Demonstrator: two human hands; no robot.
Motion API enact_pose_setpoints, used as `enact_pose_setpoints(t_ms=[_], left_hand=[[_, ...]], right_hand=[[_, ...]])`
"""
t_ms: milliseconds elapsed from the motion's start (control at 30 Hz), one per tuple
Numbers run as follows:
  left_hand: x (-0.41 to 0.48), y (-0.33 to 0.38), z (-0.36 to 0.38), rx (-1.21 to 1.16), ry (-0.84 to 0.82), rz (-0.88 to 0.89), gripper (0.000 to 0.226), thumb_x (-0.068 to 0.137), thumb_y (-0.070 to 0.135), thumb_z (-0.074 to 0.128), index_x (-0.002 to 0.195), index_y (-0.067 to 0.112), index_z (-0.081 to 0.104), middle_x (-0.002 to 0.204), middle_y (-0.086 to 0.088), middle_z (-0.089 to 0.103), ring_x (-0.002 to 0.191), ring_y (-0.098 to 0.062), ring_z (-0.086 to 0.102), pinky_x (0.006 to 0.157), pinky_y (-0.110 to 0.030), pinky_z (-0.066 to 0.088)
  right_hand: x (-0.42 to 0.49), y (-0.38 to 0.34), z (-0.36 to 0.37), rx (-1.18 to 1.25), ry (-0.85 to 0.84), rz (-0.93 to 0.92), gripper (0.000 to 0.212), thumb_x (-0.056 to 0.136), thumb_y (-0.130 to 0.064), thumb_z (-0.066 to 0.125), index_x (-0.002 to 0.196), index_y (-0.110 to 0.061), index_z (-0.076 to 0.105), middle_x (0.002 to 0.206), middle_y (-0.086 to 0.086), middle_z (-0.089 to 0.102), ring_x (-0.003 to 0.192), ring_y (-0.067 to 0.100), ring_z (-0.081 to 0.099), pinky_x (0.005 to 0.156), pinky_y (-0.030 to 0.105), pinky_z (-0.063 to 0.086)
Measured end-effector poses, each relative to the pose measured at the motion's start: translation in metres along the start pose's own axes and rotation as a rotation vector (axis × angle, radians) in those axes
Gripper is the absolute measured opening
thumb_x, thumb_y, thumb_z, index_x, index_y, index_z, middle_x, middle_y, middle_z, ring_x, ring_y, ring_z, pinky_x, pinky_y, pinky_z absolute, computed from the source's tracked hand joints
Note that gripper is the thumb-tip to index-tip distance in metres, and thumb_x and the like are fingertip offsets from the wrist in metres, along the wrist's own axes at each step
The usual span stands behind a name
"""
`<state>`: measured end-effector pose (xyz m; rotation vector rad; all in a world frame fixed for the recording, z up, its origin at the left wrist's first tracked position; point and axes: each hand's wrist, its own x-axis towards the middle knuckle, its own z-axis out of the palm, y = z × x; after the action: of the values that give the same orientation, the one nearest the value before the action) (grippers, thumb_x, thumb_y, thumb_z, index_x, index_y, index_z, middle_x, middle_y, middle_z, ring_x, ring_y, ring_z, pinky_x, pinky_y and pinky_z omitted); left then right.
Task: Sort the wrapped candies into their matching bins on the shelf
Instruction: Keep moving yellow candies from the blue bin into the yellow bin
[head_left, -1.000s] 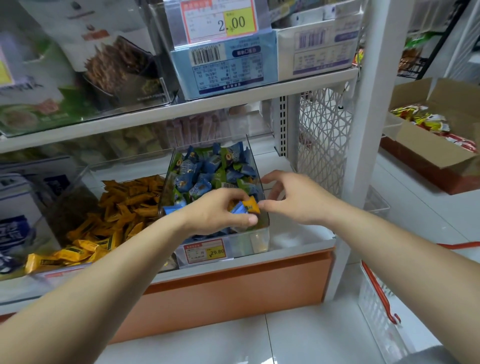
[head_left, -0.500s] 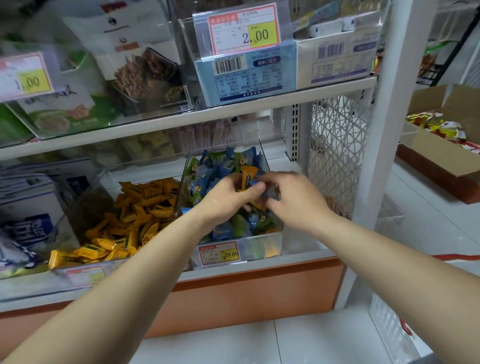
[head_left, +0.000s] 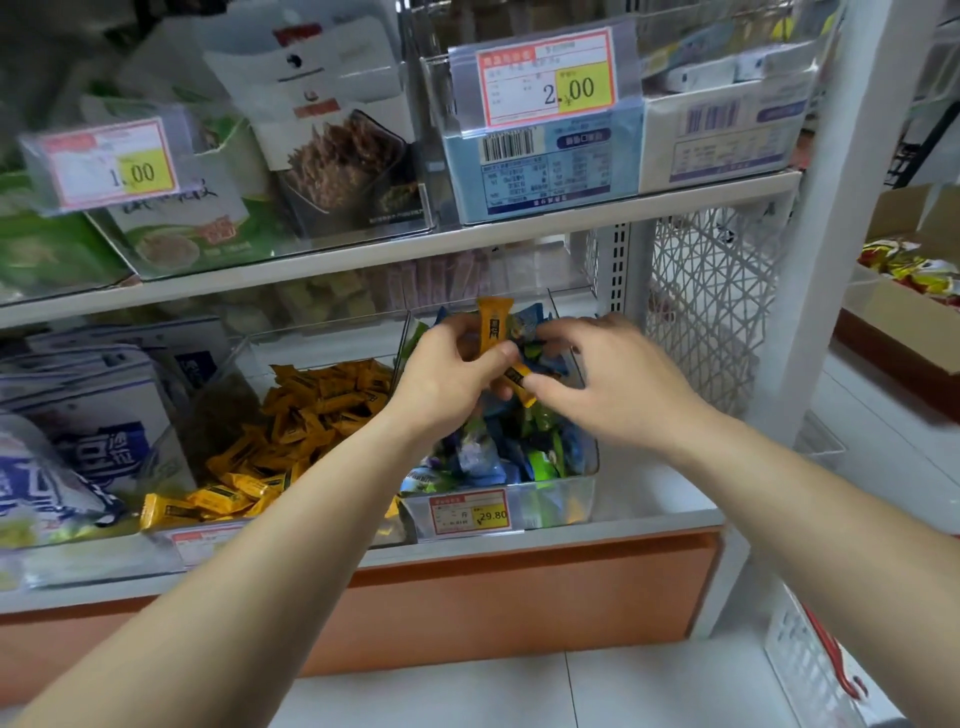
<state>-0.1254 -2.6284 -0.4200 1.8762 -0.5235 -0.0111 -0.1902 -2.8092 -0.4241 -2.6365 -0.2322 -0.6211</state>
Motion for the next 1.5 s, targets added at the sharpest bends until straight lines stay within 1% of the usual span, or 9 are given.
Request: enact_pose_setpoints(t_ms=[200, 333, 533, 700, 933, 1033, 1200, 1400, 1500], left_hand=[[-0.021, 0.011, -0.024, -0.275, 0.042, -0.088, 0.011, 0.101, 0.026, 0.055, 0.107, 0.017, 0.060, 0.078, 0.003, 0.073, 0.070, -0.018, 0.071, 0.048, -0.023, 0.052], [-0.050, -0.010, -0.079, -0.125, 0.204, -0.066, 0.022, 0.097, 0.029, 0.061, 0.114, 0.018, 0.051, 0.070, 0.003, 0.072, 0.063, -0.015, 0.071, 0.045, -0.024, 0.050], [-0.077, -0.063, -0.136, 0.459, 0.412, -0.195, 0.023, 0.089, 0.040, 0.069, 0.107, 0.027, 0.065, 0.095, 0.009, 0.070, 0.083, -0.012, 0.068, 0.068, -0.030, 0.056], [-0.088, -0.073, -0.148, 0.774, 0.292, -0.248, 0.046, 0.089, 0.034, 0.065, 0.133, 0.025, 0.058, 0.123, 0.001, 0.067, 0.107, -0.020, 0.065, 0.089, -0.037, 0.055], [-0.098, -0.052, -0.114, 0.761, 0.089, 0.053, 0.037, 0.088, 0.042, 0.065, 0.124, 0.032, 0.062, 0.122, 0.010, 0.062, 0.114, -0.009, 0.056, 0.096, -0.035, 0.050], [-0.099, -0.055, -0.092, 0.720, -0.037, 0.072, 0.045, 0.085, 0.040, 0.071, 0.127, 0.033, 0.058, 0.119, 0.009, 0.059, 0.109, -0.010, 0.056, 0.094, -0.035, 0.049], [-0.094, -0.060, -0.082, 0.694, -0.022, 0.027, 0.032, 0.081, 0.047, 0.074, 0.109, 0.040, 0.059, 0.110, 0.016, 0.051, 0.092, -0.004, 0.055, 0.083, -0.034, 0.053], [-0.086, -0.059, -0.069, 0.804, 0.080, 0.040, 0.035, 0.082, 0.050, 0.072, 0.111, 0.038, 0.057, 0.119, 0.009, 0.048, 0.111, -0.013, 0.051, 0.089, -0.033, 0.052], [-0.085, -0.056, -0.067, 0.800, 0.098, 0.042, 0.032, 0.086, 0.044, 0.070, 0.114, 0.034, 0.058, 0.120, 0.007, 0.047, 0.109, -0.013, 0.053, 0.085, -0.031, 0.052]], right_hand=[[0.004, -0.034, 0.015, 0.456, 0.027, 0.042, 0.029, 0.085, -0.040, 0.074, 0.109, -0.029, 0.061, 0.093, -0.015, 0.066, 0.086, 0.006, 0.063, 0.077, 0.027, 0.052], [0.013, -0.069, 0.036, 0.562, 0.038, -0.014, 0.017, 0.086, -0.029, 0.074, 0.093, -0.034, 0.059, 0.080, -0.013, 0.065, 0.073, 0.003, 0.061, 0.066, 0.023, 0.050], [0.046, -0.120, 0.089, 0.354, -0.073, -0.097, 0.027, 0.091, -0.026, 0.067, 0.118, -0.031, 0.067, 0.112, -0.002, 0.063, 0.107, 0.017, 0.058, 0.092, 0.027, 0.046], [0.062, -0.132, 0.097, 0.116, -0.141, -0.172, 0.059, 0.094, -0.044, 0.057, 0.149, -0.033, 0.039, 0.139, 0.002, 0.058, 0.127, 0.025, 0.054, 0.098, 0.041, 0.051], [0.024, -0.089, 0.056, 0.208, -0.258, -0.245, 0.026, 0.080, -0.062, 0.064, 0.092, -0.040, 0.065, 0.090, -0.021, 0.059, 0.083, -0.001, 0.057, 0.069, 0.022, 0.048], [0.003, -0.079, 0.054, 0.111, -0.371, -0.256, 0.036, 0.075, -0.069, 0.064, 0.098, -0.041, 0.061, 0.095, -0.020, 0.056, 0.084, 0.000, 0.055, 0.069, 0.021, 0.048], [-0.008, -0.072, 0.057, -0.023, -0.284, -0.316, 0.023, 0.084, -0.057, 0.062, 0.098, -0.039, 0.062, 0.089, -0.018, 0.054, 0.085, 0.004, 0.053, 0.070, 0.026, 0.043], [0.005, -0.027, 0.031, -0.076, -0.080, -0.188, 0.017, 0.082, -0.044, 0.072, 0.093, -0.035, 0.064, 0.091, -0.011, 0.057, 0.086, 0.015, 0.055, 0.068, 0.034, 0.044], [0.009, -0.015, 0.033, -0.262, -0.156, -0.179, 0.018, 0.089, -0.046, 0.063, 0.102, -0.035, 0.068, 0.100, -0.010, 0.063, 0.094, 0.019, 0.059, 0.072, 0.031, 0.041]])
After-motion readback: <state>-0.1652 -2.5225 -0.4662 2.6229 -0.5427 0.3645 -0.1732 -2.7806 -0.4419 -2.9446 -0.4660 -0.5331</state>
